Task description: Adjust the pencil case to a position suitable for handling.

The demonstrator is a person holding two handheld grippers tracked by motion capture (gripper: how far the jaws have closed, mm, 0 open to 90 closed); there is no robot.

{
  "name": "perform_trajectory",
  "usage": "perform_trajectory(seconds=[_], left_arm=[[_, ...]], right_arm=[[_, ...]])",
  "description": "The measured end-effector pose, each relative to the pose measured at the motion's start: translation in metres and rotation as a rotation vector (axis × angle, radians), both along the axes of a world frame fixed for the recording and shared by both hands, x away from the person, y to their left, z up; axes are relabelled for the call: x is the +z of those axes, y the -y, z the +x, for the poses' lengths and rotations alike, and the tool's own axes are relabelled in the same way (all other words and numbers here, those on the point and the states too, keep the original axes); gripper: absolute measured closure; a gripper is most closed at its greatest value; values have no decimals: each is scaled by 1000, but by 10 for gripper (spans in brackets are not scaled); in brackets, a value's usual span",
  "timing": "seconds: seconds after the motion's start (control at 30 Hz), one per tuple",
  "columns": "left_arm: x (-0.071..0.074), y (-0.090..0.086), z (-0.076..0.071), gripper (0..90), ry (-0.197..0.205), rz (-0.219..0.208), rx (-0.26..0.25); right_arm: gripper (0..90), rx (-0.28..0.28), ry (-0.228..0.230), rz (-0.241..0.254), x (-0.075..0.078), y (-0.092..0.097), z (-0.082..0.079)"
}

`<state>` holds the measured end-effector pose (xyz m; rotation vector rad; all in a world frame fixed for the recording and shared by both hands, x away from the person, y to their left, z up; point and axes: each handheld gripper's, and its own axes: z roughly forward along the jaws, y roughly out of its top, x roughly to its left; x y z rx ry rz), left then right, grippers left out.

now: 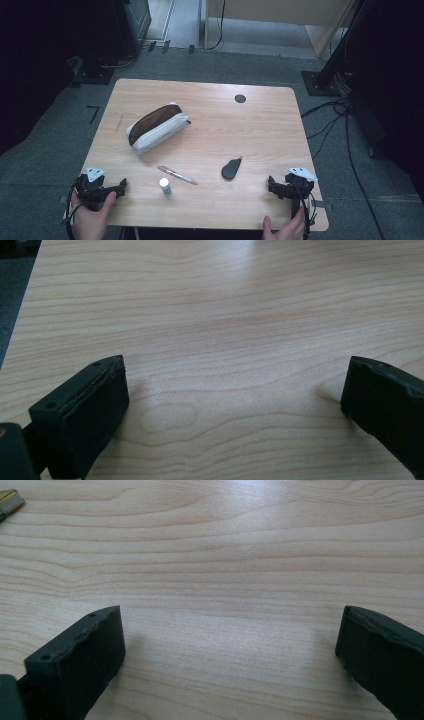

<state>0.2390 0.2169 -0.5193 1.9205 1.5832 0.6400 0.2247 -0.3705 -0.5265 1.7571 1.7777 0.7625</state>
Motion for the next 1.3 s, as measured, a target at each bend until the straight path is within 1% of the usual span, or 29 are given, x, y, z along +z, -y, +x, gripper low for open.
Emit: perform_trajectory(seconds=[0.37, 0.43, 0.6, 0.67, 0.7, 0.73, 0.77, 0.8, 0.83, 0.87, 0.9, 0.93, 0.97, 1.0, 1.03, 1.07, 1.13, 1.17, 1.2, 1.23, 1.3], left_arm=[[0, 0, 0, 0, 0, 0, -1], [0, -1, -1, 0, -2, 1, -22], [2, -2, -1, 0, -21, 8, -13], [4, -3, -1, 0, -12, 14, -14], [9, -5, 0, 0, -3, -3, -15], [9, -5, 0, 0, -3, -3, -15], [14, -7, 3, 0, 9, -10, -11], [14, -7, 3, 0, 9, -10, -11], [18, -10, 6, 0, 15, -21, -14], [18, -10, 6, 24, 15, -21, -14], [23, -12, 10, 38, 22, -40, -19], [23, -12, 10, 38, 22, -40, -19], [25, -13, 13, 38, 26, -49, -27], [27, -13, 15, 57, 31, -58, -29], [29, -12, 18, 74, 40, -68, -31], [33, -11, 23, 75, 50, -83, -39], [35, -10, 26, 78, 51, -86, -42], [36, -9, 29, 105, 58, -89, -45], [38, -9, 31, 105, 67, -91, -42], [43, -9, 36, 147, 85, -111, -37], [47, -10, 41, 154, 91, -127, -43]], right_arm=[[0, 0, 0, 0, 0, 0, 0], [0, 0, 0, 0, 0, 0, 0], [0, 0, 0, 0, 0, 0, 0], [0, 0, 0, 0, 0, 0, 0], [0, 0, 0, 0, 0, 0, 0], [0, 0, 0, 0, 0, 0, 0], [0, 1, 1, 3, 0, 0, 0], [0, 22, 2, 2, 0, 1, -1], [0, 51, 2, 2, 0, 3, -2], [0, 51, 2, 2, 0, 3, -2], [0, 88, -2, 4, 0, 7, -4], [0, 100, -2, 5, 0, 8, -4], [0, 100, -2, 5, 0, 8, -4], [0, 115, 0, 2, 0, 10, -4], [0, 115, 0, 2, 0, 10, -4], [0, 116, 0, 1, 0, 10, -4], [0, 116, 0, 1, 0, 10, -4], [0, 116, 1, 1, 0, 10, -4], [0, 116, 1, 1, 0, 10, -4], [0, 116, 1, 0, 0, 10, -4], [0, 116, 1, 0, 0, 10, -4]])
